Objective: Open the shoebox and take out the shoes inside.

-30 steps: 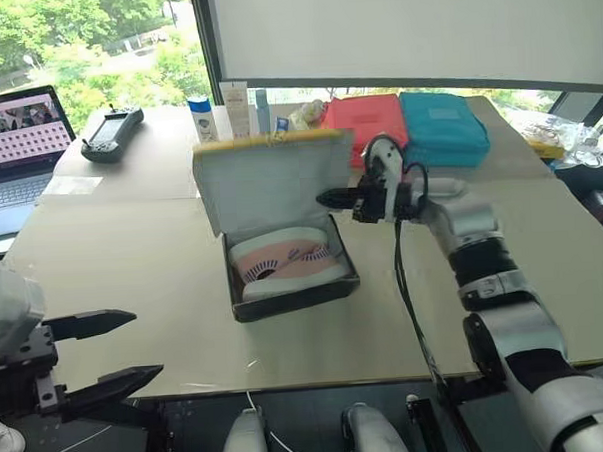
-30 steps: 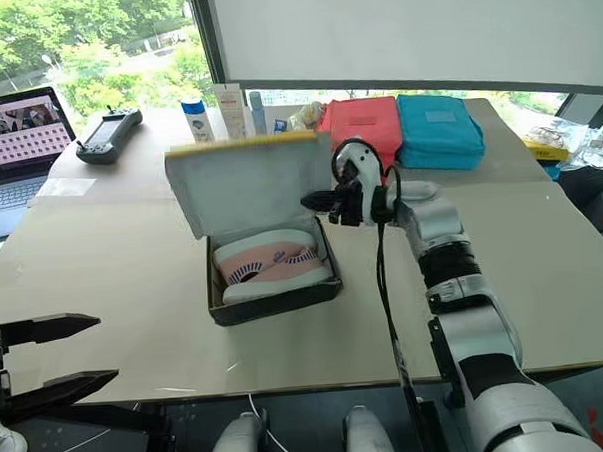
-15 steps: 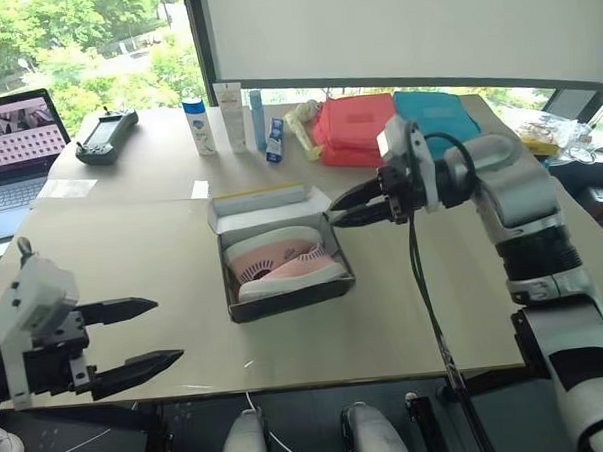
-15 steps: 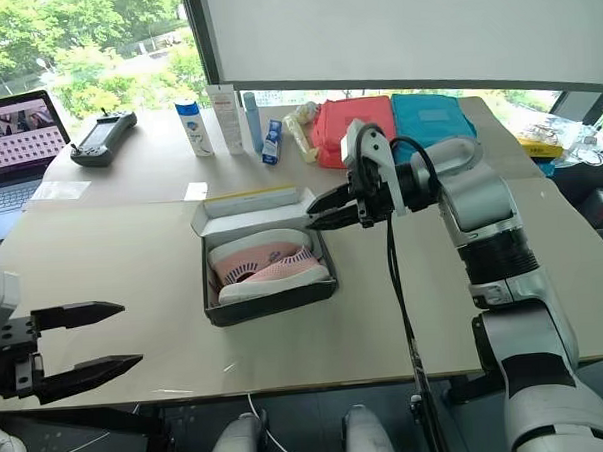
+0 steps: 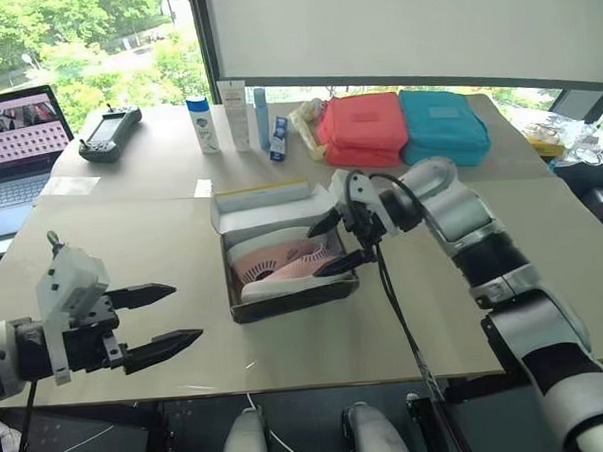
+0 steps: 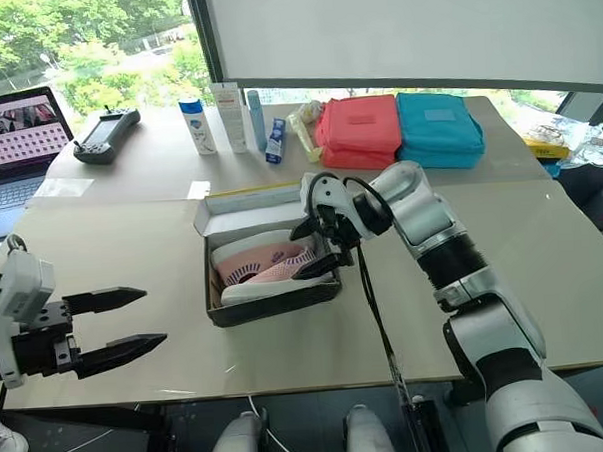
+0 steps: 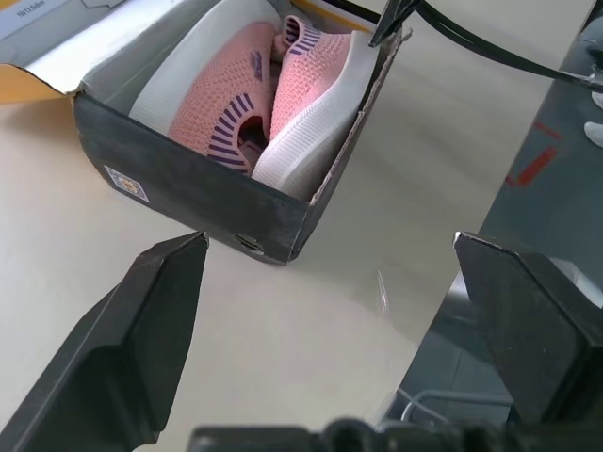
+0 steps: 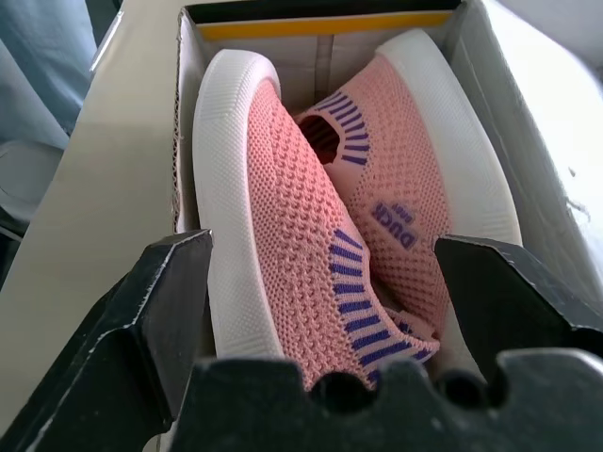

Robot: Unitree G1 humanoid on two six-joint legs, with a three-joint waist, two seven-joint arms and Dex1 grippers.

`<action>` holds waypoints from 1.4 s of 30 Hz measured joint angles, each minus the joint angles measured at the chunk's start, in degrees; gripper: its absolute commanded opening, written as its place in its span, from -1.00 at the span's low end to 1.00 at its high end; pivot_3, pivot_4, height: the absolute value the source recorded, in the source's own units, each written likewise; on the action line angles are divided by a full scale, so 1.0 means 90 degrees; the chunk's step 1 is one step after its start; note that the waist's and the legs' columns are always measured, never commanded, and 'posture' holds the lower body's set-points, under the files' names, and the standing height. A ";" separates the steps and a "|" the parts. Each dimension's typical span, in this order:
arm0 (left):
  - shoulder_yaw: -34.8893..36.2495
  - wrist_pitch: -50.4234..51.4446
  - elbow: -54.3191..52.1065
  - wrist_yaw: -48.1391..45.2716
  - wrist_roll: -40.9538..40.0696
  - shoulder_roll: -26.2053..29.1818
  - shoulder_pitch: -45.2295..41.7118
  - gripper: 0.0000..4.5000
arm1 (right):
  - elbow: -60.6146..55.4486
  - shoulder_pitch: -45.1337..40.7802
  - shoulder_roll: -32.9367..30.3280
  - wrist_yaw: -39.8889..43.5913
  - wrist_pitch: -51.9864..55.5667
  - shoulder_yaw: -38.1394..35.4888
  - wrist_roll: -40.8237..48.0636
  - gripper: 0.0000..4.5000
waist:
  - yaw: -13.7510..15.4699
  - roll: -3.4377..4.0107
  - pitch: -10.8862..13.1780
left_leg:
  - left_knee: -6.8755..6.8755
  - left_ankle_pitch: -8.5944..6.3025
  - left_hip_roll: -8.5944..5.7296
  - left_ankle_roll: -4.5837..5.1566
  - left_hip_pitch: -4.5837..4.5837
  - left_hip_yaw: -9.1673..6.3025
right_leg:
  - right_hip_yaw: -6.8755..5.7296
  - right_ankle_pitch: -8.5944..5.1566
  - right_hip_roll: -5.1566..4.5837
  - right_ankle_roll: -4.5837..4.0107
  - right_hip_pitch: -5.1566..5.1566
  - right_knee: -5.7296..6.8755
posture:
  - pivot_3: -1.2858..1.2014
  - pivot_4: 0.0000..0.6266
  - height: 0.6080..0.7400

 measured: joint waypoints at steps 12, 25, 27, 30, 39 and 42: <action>-0.0010 -0.0121 -0.0136 0.0254 0.0235 -0.0125 0.0349 1.00 | 0.1293 -0.0343 0.0047 0.0225 -0.1982 0.0271 -0.0844 0.98 | -0.0006 0.0000 0.0000 | -0.0001 -0.0001 0.0001 -0.0002 0.0006 0.0004 | 0.0000 0.0002 -0.0001 0.0001 0.0003 0.0002 | 0.03 -0.52 0.62; -0.0009 -0.0207 -0.0153 0.0269 0.0299 -0.0177 0.0534 1.00 | 0.2146 -0.0862 -0.0188 0.0384 -0.3045 0.0463 -0.1100 0.98 | -0.0001 0.0000 0.0000 | -0.0003 -0.0001 0.0002 -0.0005 0.0006 0.0007 | 0.0000 0.0002 -0.0004 0.0001 0.0003 0.0002 | 0.03 -0.52 0.62; -0.0009 -0.0218 -0.0157 0.0282 0.0297 -0.0184 0.0545 1.00 | 0.2053 -0.0862 -0.0285 0.0389 -0.3046 0.0607 -0.0958 0.98 | -0.0001 0.0000 0.0000 | -0.0003 -0.0001 0.0002 -0.0005 0.0006 0.0007 | 0.0000 0.0002 -0.0004 0.0001 0.0003 0.0002 | 0.03 -0.52 0.62; -0.0009 -0.0224 -0.0158 0.0310 0.0297 -0.0204 0.0581 1.00 | 0.1892 -0.0862 -0.0322 0.0402 -0.2828 0.0698 -0.0721 0.98 | -0.0004 0.0000 0.0000 | -0.0001 -0.0001 0.0002 -0.0005 0.0006 0.0007 | 0.0000 0.0003 -0.0004 0.0001 0.0002 0.0003 | 0.03 -0.52 0.62; -0.0117 -0.0263 -0.0154 0.0332 0.0315 -0.0214 0.0592 1.00 | 0.0133 -0.1018 0.0296 0.0294 0.0291 0.0422 0.0090 0.98 | -0.0005 0.0002 0.0001 | -0.0006 -0.0001 0.0017 -0.0005 0.0006 0.0008 | -0.0001 0.0000 0.0008 -0.0011 -0.0010 0.0013 | 0.03 -0.52 0.62; -0.0237 -0.0287 -0.0152 0.0380 0.0342 -0.0214 0.0563 1.00 | -0.0607 -0.0992 0.0377 0.0153 0.1299 0.0422 0.0166 0.98 | 0.0041 0.0002 0.0001 | -0.0005 -0.0002 0.0016 -0.0007 0.0002 0.0015 | -0.0001 -0.0001 0.0004 -0.0011 -0.0012 0.0009 | 0.03 -0.52 0.62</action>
